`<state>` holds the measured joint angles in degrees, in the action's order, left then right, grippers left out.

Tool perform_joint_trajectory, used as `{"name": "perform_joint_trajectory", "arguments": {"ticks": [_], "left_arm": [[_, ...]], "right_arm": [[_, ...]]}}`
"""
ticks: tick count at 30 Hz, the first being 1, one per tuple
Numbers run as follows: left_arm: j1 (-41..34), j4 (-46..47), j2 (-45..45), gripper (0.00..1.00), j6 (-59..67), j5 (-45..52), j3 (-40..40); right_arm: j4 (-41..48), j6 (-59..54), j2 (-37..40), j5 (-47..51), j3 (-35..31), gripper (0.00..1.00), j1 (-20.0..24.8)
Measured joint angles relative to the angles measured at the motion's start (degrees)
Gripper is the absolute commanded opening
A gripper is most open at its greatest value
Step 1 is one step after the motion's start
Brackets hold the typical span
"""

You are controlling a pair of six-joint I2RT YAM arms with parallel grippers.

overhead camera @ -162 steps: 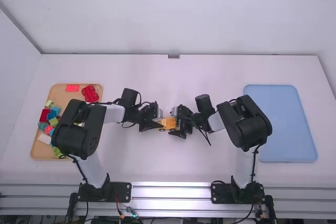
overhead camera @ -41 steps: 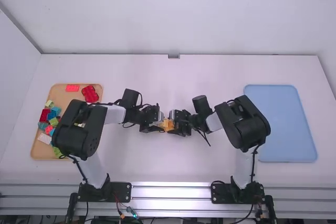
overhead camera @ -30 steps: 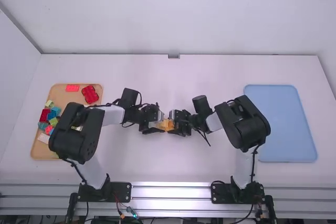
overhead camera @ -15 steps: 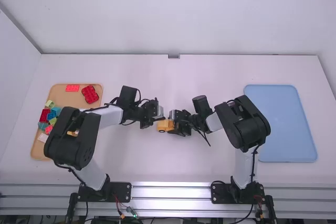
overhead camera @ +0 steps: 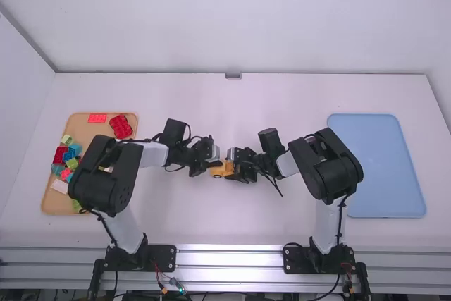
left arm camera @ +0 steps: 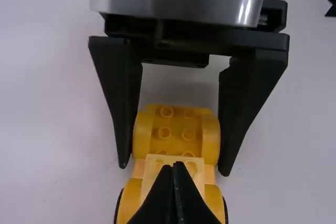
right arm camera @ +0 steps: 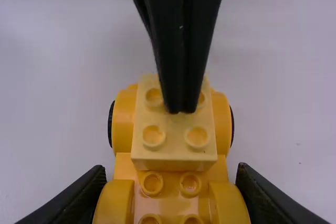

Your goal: Assemble lego blocks to make yellow taxi

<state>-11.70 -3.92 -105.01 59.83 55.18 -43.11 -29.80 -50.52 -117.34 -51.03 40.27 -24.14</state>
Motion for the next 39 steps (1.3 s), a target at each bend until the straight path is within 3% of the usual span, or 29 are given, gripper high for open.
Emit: {"name": "perform_joint_trajectory", "arguments": {"ticks": [17, 28, 37, 39], "left_arm": [[-0.6, 6.5, 0.5, 0.02, -0.3, -4.3, -2.0], [-0.8, 1.7, 1.5, 0.01, -0.3, -4.9, 0.9], [-0.8, 5.1, 1.8, 0.02, -0.3, -5.6, -0.6], [-0.8, 7.5, 2.4, 0.15, -0.3, -6.7, -1.6]], "right_arm": [[0.0, 0.0, 0.0, 0.0, 0.0, 0.58, 0.0], [0.0, 0.0, 0.0, -0.1, 0.0, 0.58, 0.0], [0.1, -0.1, 0.0, -0.2, 0.0, 0.58, -0.1], [-0.1, 0.0, 0.0, 0.2, 0.0, 0.58, -0.1]]}}
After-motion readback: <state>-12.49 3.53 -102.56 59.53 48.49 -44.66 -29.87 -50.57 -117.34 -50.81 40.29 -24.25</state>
